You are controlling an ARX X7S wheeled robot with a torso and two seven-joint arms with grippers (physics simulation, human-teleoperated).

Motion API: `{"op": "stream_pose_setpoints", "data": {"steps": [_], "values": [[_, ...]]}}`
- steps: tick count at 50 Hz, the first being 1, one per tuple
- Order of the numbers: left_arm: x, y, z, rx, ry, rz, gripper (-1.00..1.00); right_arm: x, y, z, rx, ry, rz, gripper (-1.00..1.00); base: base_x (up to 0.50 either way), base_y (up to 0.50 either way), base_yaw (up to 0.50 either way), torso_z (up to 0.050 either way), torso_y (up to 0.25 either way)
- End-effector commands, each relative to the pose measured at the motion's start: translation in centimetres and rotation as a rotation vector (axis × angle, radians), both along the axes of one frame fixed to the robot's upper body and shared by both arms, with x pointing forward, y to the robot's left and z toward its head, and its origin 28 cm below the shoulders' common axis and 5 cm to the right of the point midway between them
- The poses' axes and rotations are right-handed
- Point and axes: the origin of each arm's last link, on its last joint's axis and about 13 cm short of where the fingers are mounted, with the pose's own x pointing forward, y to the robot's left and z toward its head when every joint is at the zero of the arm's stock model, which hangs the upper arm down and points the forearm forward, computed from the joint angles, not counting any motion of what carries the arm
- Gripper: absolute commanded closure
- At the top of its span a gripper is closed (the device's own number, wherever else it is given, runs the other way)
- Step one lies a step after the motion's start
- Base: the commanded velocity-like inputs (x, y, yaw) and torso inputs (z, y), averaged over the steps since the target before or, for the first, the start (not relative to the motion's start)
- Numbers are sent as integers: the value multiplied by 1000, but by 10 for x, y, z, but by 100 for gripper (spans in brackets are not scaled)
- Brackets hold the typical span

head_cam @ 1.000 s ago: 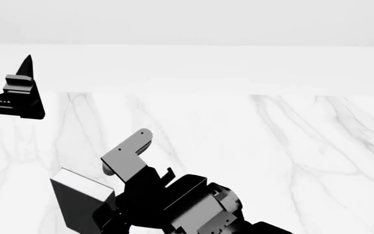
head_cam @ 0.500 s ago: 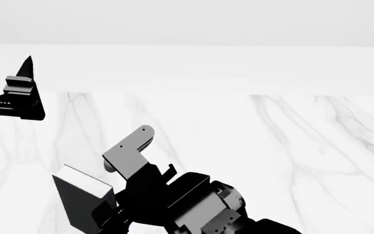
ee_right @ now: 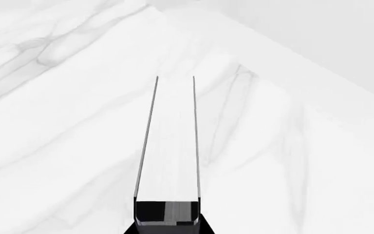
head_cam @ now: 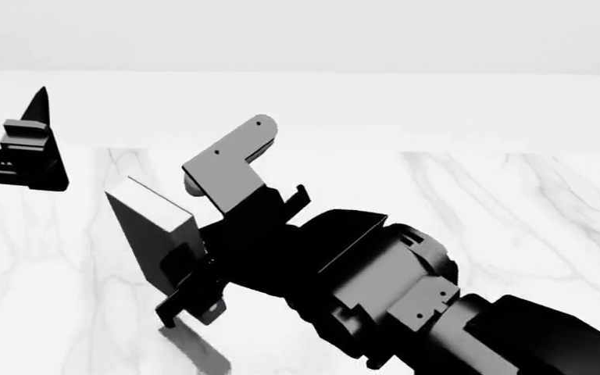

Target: Pick up the book on the left and place it on top of the shelf.

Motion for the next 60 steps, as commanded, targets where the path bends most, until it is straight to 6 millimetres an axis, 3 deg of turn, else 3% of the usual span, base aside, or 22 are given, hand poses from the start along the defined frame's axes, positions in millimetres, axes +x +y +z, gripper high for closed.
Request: {"op": "stream_pose_setpoints", "data": {"steps": [1, 5, 21, 31, 48, 60], "values": [[-1, 0, 1, -2, -5, 0, -100, 5, -16, 51, -41, -294, -106, 100, 0, 0, 0, 0, 0], [-1, 0, 2, -2, -7, -1, -100, 7, -25, 60, -211, -571, -187, 100, 0, 0, 0, 0, 0], [-1, 0, 2, -1, -8, -2, -100, 7, -42, 70, -579, -970, -261, 100, 0, 0, 0, 0, 1], [-1, 0, 2, -1, -7, -2, -100, 18, -58, 78, -854, -1152, -327, 100, 0, 0, 0, 0, 2], [-1, -1, 0, 1, -4, -6, -100, 28, -77, 82, -1084, -1148, -368, 100, 0, 0, 0, 0, 1], [0, -1, 1, 1, -6, -10, -100, 60, -115, 94, -1223, -977, -575, 100, 0, 0, 0, 0, 2]]}}
